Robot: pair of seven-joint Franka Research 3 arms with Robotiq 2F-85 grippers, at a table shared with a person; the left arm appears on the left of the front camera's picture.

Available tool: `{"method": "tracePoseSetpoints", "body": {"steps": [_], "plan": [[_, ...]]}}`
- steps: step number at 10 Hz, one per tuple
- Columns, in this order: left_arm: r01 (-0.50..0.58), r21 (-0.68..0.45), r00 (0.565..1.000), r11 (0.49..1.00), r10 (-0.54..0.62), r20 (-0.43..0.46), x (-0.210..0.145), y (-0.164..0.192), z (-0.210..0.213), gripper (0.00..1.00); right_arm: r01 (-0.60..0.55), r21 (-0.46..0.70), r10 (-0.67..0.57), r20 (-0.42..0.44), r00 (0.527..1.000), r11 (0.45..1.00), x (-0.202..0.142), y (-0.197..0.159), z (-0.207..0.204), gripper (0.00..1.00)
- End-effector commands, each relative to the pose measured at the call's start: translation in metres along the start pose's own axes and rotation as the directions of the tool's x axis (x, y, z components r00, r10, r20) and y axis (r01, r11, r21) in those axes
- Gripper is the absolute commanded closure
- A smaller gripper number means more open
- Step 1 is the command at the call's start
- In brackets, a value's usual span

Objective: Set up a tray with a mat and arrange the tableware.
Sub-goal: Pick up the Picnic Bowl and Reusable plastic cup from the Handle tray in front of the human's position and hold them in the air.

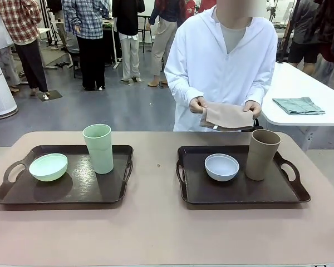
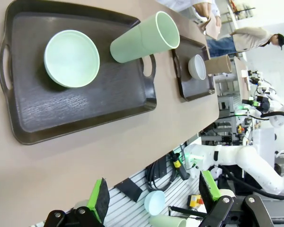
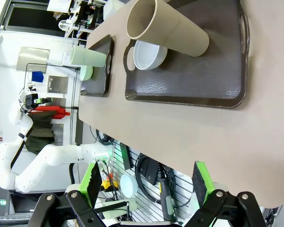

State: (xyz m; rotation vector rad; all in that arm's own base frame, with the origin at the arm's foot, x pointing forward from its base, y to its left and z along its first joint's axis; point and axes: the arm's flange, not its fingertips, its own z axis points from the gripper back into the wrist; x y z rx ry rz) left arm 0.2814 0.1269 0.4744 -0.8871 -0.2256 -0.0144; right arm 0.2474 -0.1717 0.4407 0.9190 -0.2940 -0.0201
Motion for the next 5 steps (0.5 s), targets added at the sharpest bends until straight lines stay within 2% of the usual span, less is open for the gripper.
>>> {"method": "tracePoseSetpoints", "body": {"steps": [1, 5], "plan": [[0.001, -0.015, 1.0, 1.0, -0.001, 0.003, 0.0015, -0.0005, 0.0025, 0.0, -0.003, 0.02, 0.003, 0.009, 1.0, 1.0, 0.0009, 0.001, 0.0006, 0.0], [0.001, -0.015, 1.0, 1.0, -0.001, 0.003, 0.0015, -0.0005, 0.0025, 0.0, -0.003, 0.02, 0.003, 0.009, 1.0, 1.0, 0.0009, 0.001, 0.0006, 0.0]]}}
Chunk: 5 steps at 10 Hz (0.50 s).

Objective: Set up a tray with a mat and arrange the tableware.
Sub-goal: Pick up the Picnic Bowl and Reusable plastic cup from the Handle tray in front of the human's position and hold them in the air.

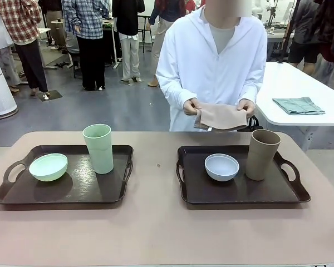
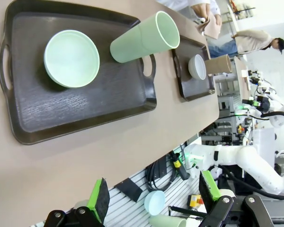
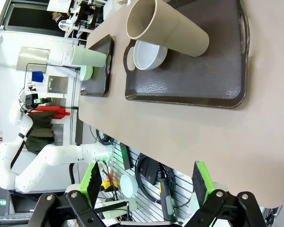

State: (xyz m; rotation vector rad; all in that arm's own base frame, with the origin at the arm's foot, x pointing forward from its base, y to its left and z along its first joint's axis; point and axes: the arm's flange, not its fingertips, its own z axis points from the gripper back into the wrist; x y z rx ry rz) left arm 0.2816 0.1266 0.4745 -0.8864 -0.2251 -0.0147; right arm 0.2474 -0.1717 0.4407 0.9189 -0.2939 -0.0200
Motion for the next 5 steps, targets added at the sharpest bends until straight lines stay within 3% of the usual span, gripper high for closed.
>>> {"method": "tracePoseSetpoints", "body": {"steps": [1, 5], "plan": [[0.001, -0.015, 1.0, 1.0, -0.001, 0.004, 0.0013, -0.0002, 0.0027, 0.0, -0.003, 0.02, 0.003, 0.009, 1.0, 1.0, 0.0009, 0.0009, 0.0006, 0.0], [0.001, -0.015, 1.0, 1.0, -0.001, 0.004, 0.0013, -0.0002, 0.0027, 0.0, -0.003, 0.02, 0.003, 0.009, 1.0, 1.0, 0.0009, 0.0009, 0.0006, 0.0]]}}
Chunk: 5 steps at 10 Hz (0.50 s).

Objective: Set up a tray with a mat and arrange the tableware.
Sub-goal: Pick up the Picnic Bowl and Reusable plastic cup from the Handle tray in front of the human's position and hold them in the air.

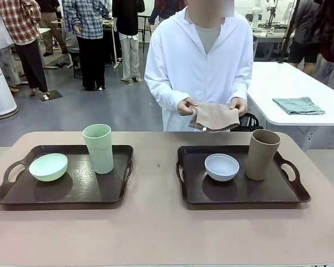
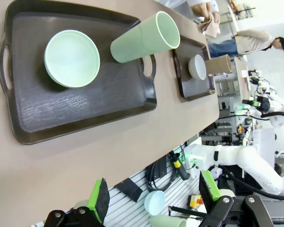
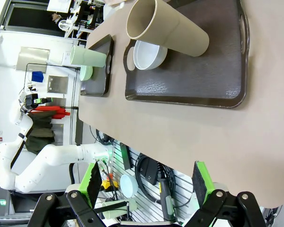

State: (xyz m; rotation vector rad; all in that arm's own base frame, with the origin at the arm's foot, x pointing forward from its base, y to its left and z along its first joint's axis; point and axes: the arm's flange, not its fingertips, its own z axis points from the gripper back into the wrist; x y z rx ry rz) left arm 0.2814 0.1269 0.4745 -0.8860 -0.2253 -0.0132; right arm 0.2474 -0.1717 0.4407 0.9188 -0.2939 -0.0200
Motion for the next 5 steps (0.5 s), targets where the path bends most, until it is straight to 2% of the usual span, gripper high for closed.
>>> {"method": "tracePoseSetpoints", "body": {"steps": [1, 3, 4, 5], "plan": [[0.002, -0.016, 1.0, 1.0, -0.002, 0.003, 0.001, 0.0, 0.002, 0.0, -0.003, 0.02, 0.003, 0.009, 1.0, 1.0, 0.001, 0.001, 0.001, 0.0], [0.0, 0.0, 1.0, 1.0, 0.0, 0.0, 0.0, 0.0, 0.0, 0.0, 0.0, 0.0, 0.0, 0.0, 1.0, 1.0, 0.0, 0.0, 0.0, 0.0], [0.07, 0.011, 0.997, 0.998, -0.069, -0.039, 0.016, -0.02, -0.01, 0.0, -0.112, 0.03, 0.113, -0.031, 0.993, 0.993, 0.016, 0.006, -0.004, 0.0], [0.164, 0.091, 0.985, 0.982, -0.157, -0.075, 0.031, -0.044, -0.024, 0.0, -0.186, -0.013, 0.185, -0.05, 0.981, 0.982, 0.033, 0.012, -0.011, 0.0]]}}
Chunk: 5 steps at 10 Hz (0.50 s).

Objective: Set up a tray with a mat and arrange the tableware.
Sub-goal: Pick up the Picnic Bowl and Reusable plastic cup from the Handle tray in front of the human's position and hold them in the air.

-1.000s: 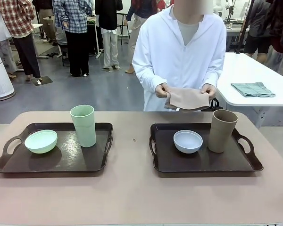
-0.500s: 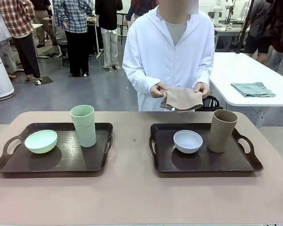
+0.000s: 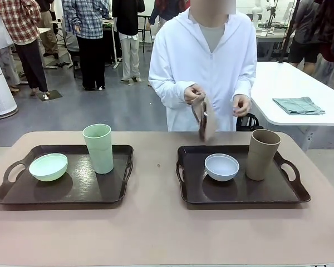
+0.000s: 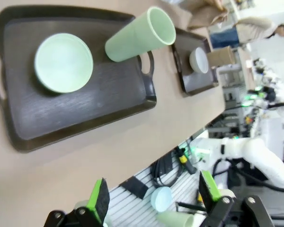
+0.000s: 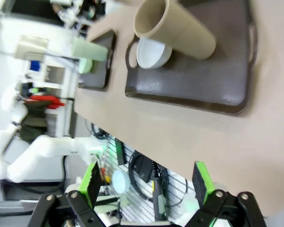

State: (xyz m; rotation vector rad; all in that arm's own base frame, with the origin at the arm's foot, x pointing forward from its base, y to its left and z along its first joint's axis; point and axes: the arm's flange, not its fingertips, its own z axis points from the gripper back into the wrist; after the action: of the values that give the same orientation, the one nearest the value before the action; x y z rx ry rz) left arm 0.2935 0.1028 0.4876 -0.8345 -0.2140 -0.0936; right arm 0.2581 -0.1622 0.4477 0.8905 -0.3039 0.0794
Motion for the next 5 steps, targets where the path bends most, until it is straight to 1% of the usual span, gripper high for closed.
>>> {"method": "tracePoseSetpoints", "body": {"steps": [1, 2, 3, 4, 5], "plan": [[0.16, 0.131, 0.987, 0.978, -0.154, -0.054, 0.034, -0.045, -0.018, 0.0, -0.179, -0.041, 0.177, -0.033, 0.984, 0.983, 0.036, 0.004, -0.01, 0.0], [0.216, 0.192, 0.976, 0.957, -0.205, -0.078, 0.044, -0.075, -0.026, 0.0, -0.284, -0.073, 0.278, -0.083, 0.957, 0.956, 0.05, 0.003, -0.015, 0.0], [0.259, 0.229, 0.965, 0.938, -0.241, -0.104, 0.051, -0.102, -0.037, 0.0, -0.38, -0.089, 0.367, -0.132, 0.921, 0.921, 0.061, -0.003, -0.018, 0.0], [0.296, 0.264, 0.954, 0.918, -0.27, -0.131, 0.058, -0.13, -0.05, 0.0, -0.458, -0.083, 0.444, -0.141, 0.885, 0.885, 0.073, -0.008, -0.019, 0.0], [0.328, 0.297, 0.943, 0.897, -0.292, -0.16, 0.065, -0.16, -0.063, 0.0, -0.511, -0.079, 0.501, -0.118, 0.857, 0.856, 0.082, -0.012, -0.022, 0.0]]}}
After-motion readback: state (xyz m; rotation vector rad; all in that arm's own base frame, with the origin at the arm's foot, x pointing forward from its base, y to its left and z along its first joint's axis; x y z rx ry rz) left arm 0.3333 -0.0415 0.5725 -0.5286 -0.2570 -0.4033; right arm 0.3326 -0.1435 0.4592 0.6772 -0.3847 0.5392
